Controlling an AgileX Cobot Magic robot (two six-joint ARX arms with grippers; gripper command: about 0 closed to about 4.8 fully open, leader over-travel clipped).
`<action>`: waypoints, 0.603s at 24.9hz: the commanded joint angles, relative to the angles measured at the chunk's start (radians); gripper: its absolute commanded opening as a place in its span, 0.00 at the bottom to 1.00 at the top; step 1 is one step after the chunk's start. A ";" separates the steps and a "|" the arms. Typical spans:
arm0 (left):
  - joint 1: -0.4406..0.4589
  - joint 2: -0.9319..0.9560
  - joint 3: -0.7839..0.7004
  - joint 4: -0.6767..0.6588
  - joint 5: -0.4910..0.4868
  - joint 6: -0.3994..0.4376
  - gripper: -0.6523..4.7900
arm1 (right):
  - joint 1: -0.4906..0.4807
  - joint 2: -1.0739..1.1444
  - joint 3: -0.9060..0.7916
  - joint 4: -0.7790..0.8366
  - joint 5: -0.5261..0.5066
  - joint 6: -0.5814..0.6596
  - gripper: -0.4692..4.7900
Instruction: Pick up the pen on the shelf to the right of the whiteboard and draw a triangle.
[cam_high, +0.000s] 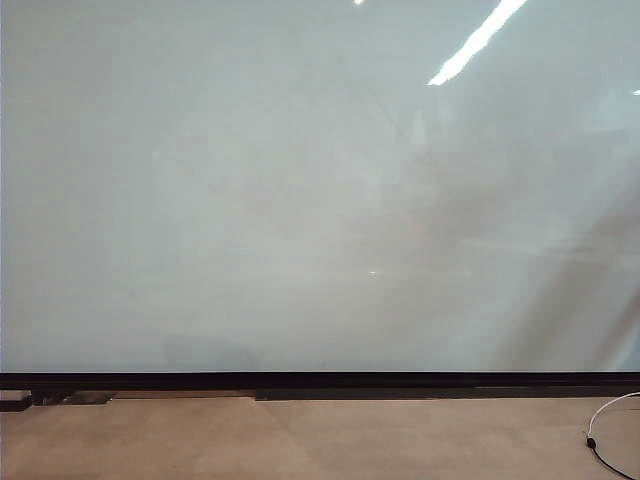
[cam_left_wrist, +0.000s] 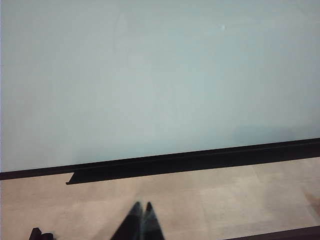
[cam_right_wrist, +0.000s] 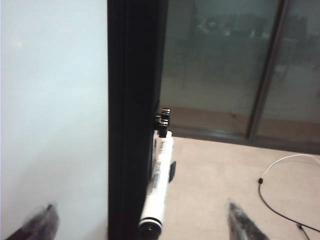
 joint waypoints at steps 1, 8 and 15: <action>0.000 0.000 0.003 0.006 0.000 0.001 0.11 | 0.000 0.053 0.004 0.069 0.028 -0.004 0.91; 0.000 0.000 0.003 0.007 0.000 0.001 0.11 | 0.002 0.162 0.024 0.073 0.019 -0.032 0.91; 0.000 0.000 0.003 0.006 0.000 0.001 0.11 | 0.071 0.204 0.103 0.073 0.018 -0.032 0.91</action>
